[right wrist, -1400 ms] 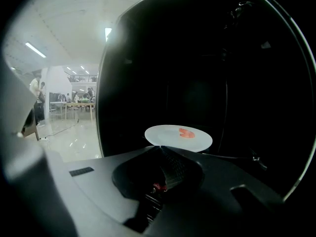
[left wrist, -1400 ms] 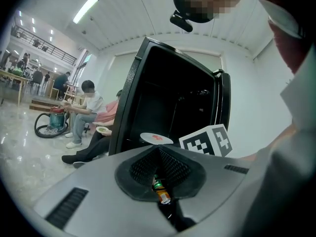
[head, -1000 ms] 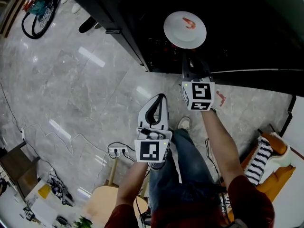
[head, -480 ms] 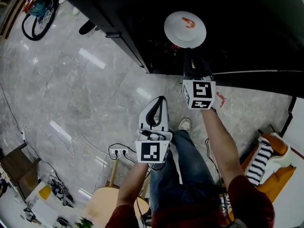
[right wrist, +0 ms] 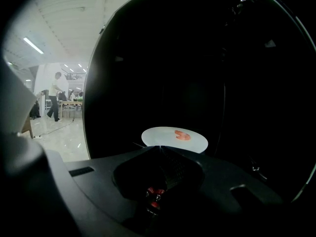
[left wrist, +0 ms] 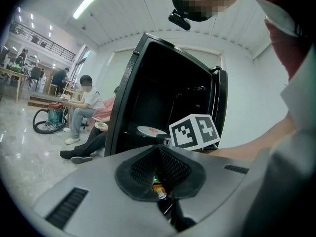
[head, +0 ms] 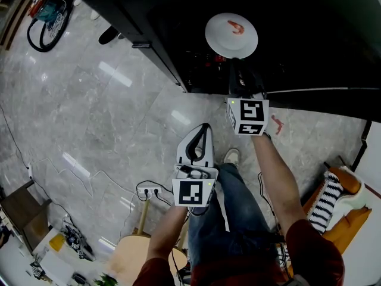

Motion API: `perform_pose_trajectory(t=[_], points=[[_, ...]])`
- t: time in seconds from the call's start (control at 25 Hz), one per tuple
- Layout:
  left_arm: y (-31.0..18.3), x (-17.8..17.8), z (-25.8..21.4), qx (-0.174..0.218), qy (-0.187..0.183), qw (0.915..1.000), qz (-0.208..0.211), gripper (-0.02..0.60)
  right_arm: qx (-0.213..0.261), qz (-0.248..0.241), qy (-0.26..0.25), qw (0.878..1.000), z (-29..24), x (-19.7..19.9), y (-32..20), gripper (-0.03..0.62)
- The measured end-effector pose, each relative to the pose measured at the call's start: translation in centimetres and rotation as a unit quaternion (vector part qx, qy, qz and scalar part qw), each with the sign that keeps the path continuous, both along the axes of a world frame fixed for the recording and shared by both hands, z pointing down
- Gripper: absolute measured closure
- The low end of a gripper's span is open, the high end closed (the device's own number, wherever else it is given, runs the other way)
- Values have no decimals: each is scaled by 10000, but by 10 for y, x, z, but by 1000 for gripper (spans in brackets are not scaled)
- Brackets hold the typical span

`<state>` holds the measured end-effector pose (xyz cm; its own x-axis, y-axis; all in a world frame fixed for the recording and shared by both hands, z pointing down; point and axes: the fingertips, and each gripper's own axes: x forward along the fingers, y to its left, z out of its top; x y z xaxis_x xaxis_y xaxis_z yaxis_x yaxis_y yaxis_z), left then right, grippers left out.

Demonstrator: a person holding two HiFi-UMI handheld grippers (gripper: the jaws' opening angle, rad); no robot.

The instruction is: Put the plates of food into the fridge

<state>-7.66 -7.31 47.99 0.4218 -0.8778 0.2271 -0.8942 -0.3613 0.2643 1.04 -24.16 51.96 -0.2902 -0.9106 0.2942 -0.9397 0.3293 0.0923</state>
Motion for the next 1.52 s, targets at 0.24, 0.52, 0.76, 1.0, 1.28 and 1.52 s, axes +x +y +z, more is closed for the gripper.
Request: perform_pose_trajectory(t=[0.24, 0.52, 0.76, 1.0, 1.28, 1.52], points=[[2, 3, 2, -52, 113, 9999, 46, 575, 11, -25, 86, 10000, 0, -2, -3, 583], [5, 9, 2, -73, 68, 9999, 126, 575, 0, 13, 66, 10000, 0, -4, -9, 583], [4, 7, -1, -89, 145, 9998, 116, 575, -5, 56, -3, 10000, -1, -2, -15, 583], [7, 11, -1, -84, 122, 9998, 155, 575, -4, 116, -71, 9999, -2, -1, -21, 583], [5, 10, 1, -120, 101, 9998, 159, 575, -14, 158, -145, 9998, -3, -1, -28, 583], [5, 10, 2, -118, 103, 9998, 147, 575, -27, 205, -211, 9996, -2, 1, -33, 583]])
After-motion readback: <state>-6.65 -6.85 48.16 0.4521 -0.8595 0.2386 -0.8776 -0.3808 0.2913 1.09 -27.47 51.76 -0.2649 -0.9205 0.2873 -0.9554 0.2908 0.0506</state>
